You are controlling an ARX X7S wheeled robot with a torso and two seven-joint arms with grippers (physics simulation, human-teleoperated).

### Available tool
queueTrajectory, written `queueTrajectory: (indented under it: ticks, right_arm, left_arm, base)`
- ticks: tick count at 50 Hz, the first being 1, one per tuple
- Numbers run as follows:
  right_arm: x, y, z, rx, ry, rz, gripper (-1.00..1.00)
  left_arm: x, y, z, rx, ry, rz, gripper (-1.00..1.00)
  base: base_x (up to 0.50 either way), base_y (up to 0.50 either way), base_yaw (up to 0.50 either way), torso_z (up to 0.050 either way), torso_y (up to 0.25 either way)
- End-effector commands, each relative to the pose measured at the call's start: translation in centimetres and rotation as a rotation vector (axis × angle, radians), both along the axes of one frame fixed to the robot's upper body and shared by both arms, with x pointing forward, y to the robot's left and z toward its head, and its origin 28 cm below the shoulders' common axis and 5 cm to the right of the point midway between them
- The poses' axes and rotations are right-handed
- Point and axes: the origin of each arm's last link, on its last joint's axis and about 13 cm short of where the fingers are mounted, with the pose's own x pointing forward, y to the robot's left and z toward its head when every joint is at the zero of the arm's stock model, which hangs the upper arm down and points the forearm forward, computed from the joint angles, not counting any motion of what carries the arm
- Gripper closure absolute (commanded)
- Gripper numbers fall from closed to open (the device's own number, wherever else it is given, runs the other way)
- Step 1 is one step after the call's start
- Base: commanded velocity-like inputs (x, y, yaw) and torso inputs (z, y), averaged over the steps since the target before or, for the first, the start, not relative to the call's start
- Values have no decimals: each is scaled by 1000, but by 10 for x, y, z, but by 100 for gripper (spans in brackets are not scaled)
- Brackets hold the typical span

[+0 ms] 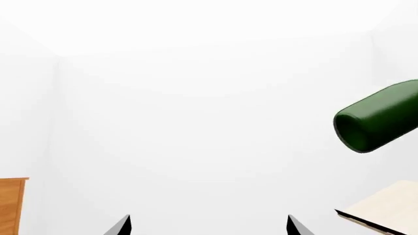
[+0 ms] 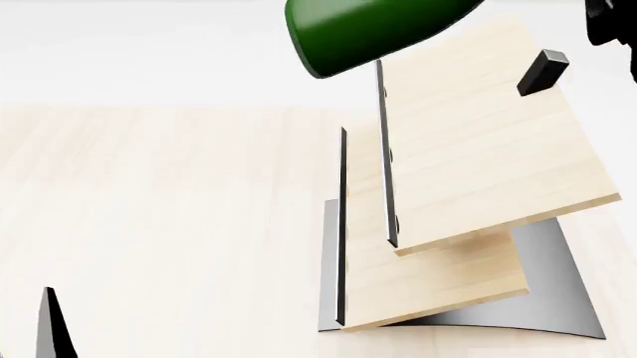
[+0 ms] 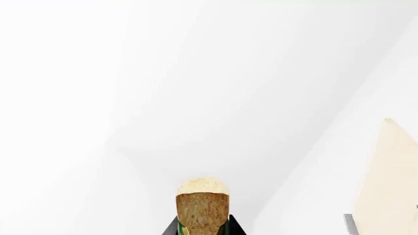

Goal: Put the wine bottle on the wine rack.

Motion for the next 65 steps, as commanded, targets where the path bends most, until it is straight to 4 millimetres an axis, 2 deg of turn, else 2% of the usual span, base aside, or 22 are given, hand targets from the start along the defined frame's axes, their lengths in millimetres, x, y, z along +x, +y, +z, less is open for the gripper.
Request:
queueTrajectory:
  ticks: [1, 10, 39, 65]
  right_arm:
    - [-6, -22, 3, 35, -26, -52, 100]
    - [-10, -29, 1, 29, -20, -48, 100]
    - [-8, -47, -27, 40, 34, -46, 100]
    - [-9, -50, -44, 42, 63, -54, 100]
  left_arm:
    - [0, -1, 0, 1, 1, -2, -100]
    - [1, 0, 0, 2, 2, 0, -100]
    - [1, -1, -2, 5, 7, -4, -100]
    - [0, -2, -2, 6, 8, -6, -100]
  base:
    - [0, 0, 0, 0, 10]
    - [0, 0, 0, 0, 0]
    - [0, 0, 0, 1, 1]
    - [0, 0, 0, 0, 1]
